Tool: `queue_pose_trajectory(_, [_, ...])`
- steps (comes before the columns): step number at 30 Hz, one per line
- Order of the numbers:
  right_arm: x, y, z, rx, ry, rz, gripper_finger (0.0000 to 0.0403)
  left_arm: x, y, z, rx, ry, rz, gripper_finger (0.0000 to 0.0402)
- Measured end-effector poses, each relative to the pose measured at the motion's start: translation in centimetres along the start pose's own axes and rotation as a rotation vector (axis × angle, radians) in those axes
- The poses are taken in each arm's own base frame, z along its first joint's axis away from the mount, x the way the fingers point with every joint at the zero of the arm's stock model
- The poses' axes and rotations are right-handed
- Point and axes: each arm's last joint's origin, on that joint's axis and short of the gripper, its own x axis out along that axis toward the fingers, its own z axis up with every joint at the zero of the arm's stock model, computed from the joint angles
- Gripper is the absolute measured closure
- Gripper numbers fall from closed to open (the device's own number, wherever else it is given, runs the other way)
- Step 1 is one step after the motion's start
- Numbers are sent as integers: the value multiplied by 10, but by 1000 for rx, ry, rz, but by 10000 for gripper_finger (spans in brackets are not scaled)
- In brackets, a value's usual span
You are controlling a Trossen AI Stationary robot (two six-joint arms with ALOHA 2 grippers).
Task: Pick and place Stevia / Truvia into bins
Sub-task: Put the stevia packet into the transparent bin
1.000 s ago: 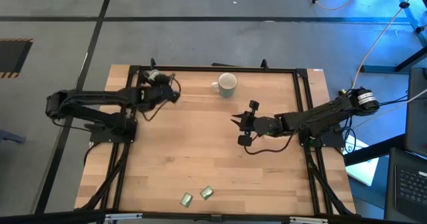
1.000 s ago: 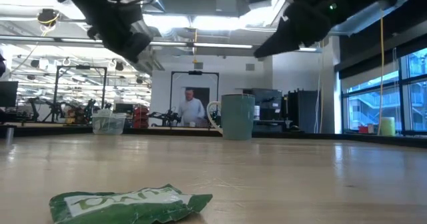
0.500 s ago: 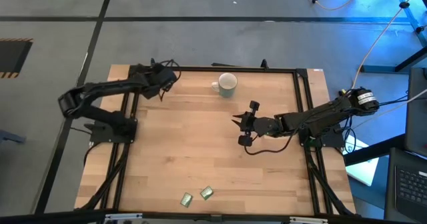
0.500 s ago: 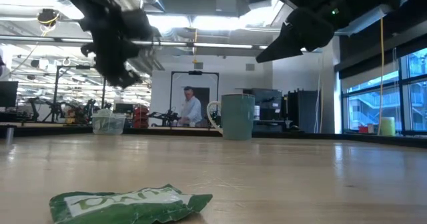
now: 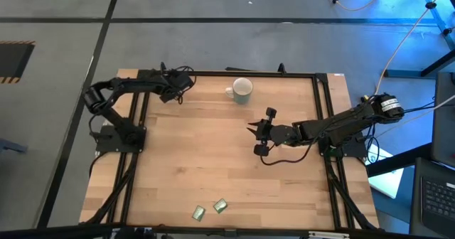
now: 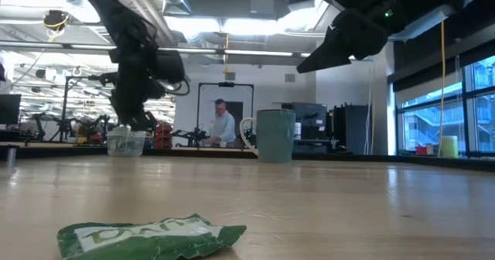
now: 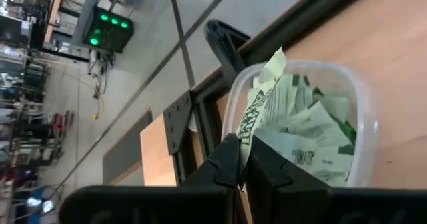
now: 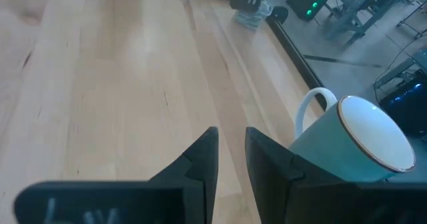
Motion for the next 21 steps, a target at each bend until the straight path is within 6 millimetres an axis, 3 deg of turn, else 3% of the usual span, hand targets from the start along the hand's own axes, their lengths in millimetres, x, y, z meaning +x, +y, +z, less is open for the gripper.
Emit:
queue_pose_trajectory(15, [0, 0, 0, -1, 2, 0, 324, 18, -19, -6, 76, 89, -33, 391])
queue_pose_trajectory(21, [0, 0, 0, 0, 2, 0, 324, 18, -19, -6, 110, 87, -30, 361])
